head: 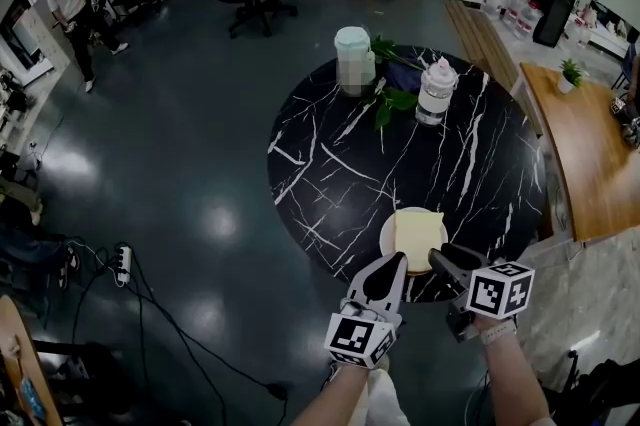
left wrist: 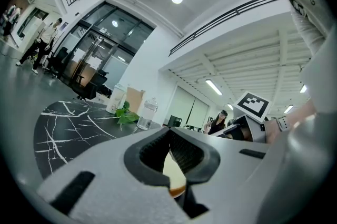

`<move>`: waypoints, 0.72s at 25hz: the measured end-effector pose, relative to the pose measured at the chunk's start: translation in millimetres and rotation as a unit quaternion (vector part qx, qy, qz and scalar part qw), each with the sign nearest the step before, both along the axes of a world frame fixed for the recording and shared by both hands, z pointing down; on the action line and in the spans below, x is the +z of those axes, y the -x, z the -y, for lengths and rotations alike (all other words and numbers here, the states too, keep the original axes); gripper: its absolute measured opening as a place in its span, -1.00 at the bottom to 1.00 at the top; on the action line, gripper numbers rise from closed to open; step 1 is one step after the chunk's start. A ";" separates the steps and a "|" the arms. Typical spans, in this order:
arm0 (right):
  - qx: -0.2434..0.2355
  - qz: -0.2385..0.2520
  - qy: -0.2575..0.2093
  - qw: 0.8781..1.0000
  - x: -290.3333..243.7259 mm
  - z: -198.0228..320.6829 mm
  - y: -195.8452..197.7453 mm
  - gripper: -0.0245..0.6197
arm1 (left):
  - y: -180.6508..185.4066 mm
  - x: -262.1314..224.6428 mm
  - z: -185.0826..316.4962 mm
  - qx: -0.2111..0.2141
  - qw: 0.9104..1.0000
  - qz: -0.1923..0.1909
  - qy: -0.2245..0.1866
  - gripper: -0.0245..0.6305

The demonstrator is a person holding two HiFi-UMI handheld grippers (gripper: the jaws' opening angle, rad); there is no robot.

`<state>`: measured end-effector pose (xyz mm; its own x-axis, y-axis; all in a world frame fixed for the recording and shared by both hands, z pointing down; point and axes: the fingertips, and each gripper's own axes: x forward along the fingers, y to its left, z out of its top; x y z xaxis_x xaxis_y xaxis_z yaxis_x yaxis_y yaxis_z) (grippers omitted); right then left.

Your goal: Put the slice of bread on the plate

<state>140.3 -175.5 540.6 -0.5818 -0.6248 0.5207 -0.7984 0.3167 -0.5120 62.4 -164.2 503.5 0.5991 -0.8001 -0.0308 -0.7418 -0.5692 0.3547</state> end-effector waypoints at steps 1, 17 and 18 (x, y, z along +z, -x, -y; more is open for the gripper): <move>0.003 -0.001 -0.003 1.000 -1.4 -1.2 -1.6 -0.55 | -0.9 -1.0 -0.3 0.001 1.000 0.000 0.000 -0.90; 0.014 0.063 -0.046 0.997 -46.4 -27.0 5.4 -0.89 | -4.7 -16.3 -11.0 0.014 1.000 0.018 0.005 -0.90; 0.013 0.063 -0.047 0.997 -48.8 -30.0 6.2 -0.89 | -3.7 -18.6 -12.2 0.013 1.000 0.019 0.005 -0.90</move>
<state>134.0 -145.5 491.8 -0.6212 -0.6838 0.3829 -0.7386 0.3474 -0.5777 66.1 -152.0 484.9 0.6209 -0.7839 0.0001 -0.7391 -0.5854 0.3332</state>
